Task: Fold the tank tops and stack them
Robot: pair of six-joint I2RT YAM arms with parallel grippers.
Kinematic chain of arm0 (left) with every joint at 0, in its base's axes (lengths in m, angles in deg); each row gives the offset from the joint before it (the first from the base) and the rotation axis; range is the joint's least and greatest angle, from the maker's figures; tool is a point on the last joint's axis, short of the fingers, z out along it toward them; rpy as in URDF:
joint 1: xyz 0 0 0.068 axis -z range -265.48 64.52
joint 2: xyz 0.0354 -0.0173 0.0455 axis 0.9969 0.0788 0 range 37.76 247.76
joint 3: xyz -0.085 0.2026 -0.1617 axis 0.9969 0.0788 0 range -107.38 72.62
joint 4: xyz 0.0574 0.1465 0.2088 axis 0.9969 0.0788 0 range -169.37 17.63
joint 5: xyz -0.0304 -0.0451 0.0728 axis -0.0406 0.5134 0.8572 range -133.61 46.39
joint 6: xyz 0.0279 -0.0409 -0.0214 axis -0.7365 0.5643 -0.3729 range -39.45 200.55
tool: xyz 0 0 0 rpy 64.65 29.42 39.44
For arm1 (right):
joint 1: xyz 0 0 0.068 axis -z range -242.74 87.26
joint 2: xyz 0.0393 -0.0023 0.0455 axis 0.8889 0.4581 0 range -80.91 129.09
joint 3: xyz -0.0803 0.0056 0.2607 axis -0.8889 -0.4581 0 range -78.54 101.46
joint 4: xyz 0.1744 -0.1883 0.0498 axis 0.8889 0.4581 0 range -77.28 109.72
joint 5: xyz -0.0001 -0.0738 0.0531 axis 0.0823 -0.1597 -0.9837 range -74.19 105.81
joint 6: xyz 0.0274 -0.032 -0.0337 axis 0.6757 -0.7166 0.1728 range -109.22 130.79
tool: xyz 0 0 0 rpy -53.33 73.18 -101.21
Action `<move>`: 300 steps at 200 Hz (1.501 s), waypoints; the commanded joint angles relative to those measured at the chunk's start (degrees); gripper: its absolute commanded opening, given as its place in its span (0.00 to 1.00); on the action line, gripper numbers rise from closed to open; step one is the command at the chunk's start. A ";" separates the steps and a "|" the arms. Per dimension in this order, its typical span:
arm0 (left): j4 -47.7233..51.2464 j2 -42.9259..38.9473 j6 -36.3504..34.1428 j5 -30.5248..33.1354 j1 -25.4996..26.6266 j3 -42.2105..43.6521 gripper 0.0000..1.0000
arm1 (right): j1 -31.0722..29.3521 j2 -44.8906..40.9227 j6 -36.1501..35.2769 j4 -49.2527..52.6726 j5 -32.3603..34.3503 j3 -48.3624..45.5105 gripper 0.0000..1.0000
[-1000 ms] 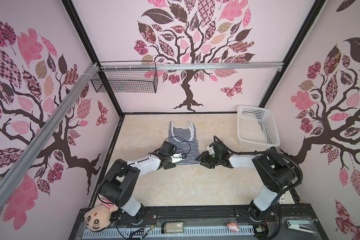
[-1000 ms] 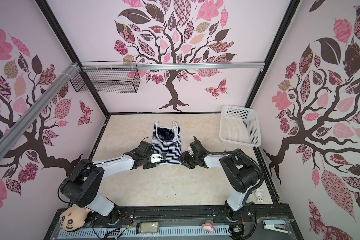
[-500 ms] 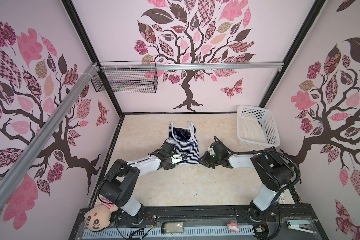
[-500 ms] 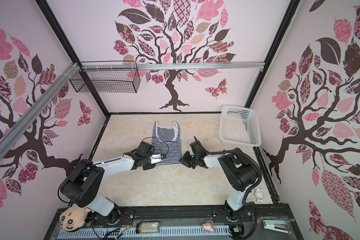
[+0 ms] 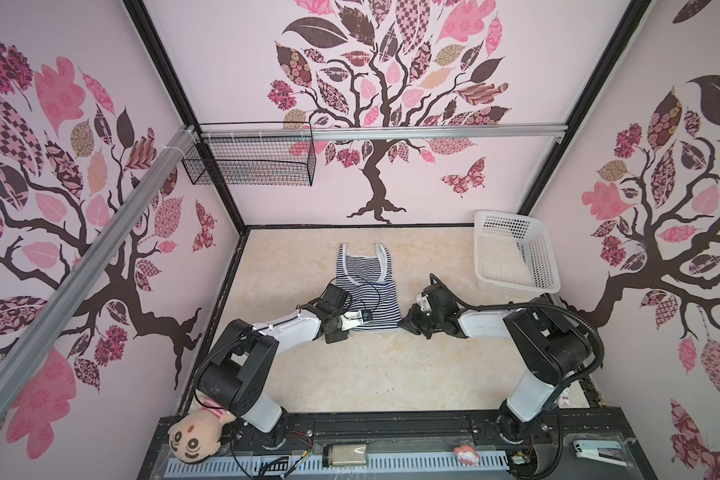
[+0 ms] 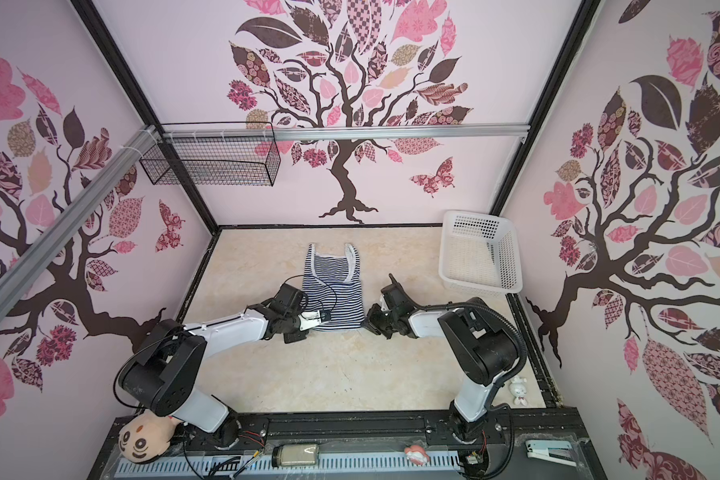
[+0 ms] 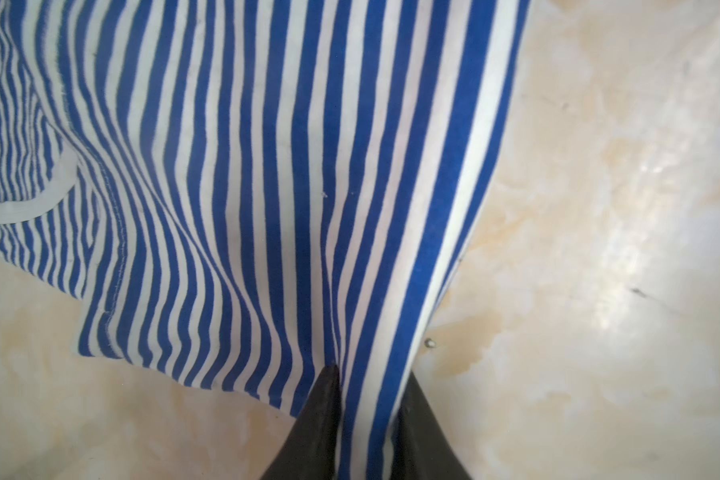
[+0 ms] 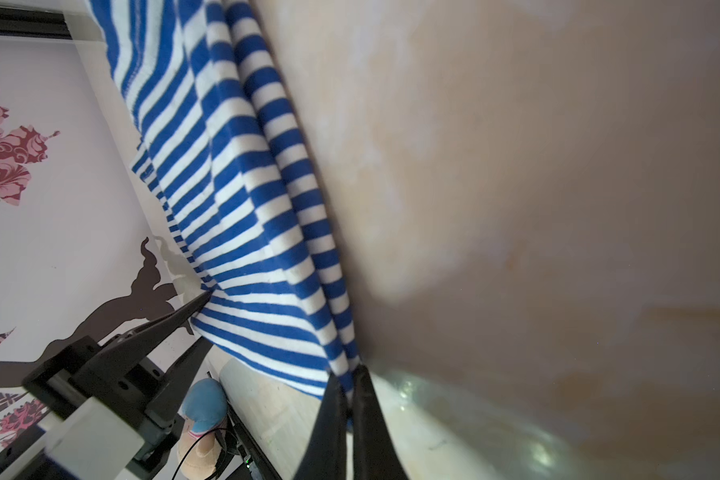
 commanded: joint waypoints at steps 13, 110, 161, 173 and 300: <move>9.35 -4.59 0.99 -4.23 -0.18 0.24 0.26 | 0.22 -6.25 -1.30 2.95 -0.71 -2.10 0.00; 26.13 -16.98 6.62 -13.13 0.76 -1.84 0.29 | -2.16 -24.07 -0.48 10.62 0.22 -9.64 0.02; 24.82 -18.48 7.60 -13.18 2.53 0.49 0.45 | -2.16 -26.53 0.26 9.94 1.10 -13.90 0.03; 23.36 -18.43 7.97 -11.47 4.59 0.93 0.47 | -2.16 -26.39 0.27 9.65 1.09 -14.41 0.03; 0.20 -14.74 9.62 8.23 19.50 9.66 0.53 | -2.16 -27.82 0.87 10.00 0.80 -13.43 0.04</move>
